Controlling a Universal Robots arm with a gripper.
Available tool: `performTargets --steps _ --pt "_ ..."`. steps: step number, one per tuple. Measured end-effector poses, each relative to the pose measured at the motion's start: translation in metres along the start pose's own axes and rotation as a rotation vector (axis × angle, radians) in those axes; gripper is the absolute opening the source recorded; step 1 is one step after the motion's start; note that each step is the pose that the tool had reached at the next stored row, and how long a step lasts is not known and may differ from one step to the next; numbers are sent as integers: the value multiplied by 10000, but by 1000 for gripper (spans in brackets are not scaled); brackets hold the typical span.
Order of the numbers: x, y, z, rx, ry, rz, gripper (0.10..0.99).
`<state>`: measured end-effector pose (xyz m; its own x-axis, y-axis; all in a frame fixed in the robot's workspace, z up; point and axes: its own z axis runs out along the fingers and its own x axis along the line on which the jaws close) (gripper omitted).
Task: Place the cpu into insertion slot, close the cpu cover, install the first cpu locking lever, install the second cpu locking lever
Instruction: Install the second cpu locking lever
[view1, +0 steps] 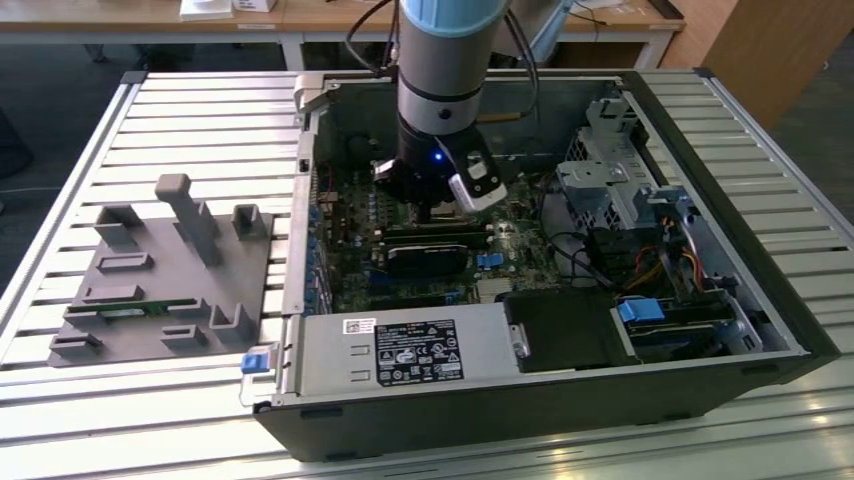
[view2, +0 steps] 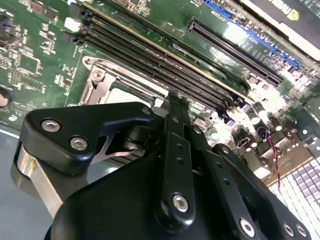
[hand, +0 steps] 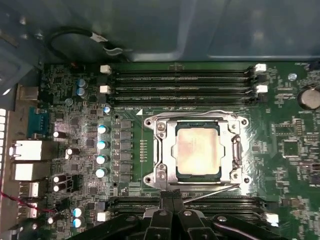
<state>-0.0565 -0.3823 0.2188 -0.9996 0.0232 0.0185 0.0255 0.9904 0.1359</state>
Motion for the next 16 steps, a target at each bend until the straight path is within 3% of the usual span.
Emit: performTargets --steps 5,9,13,16 --pt "3 -26 77 -61 3 -2 106" --pt "38 -85 95 -324 8 -5 106" --pt "57 -148 100 -691 17 -10 106" --pt "78 -188 102 -892 19 -13 106"
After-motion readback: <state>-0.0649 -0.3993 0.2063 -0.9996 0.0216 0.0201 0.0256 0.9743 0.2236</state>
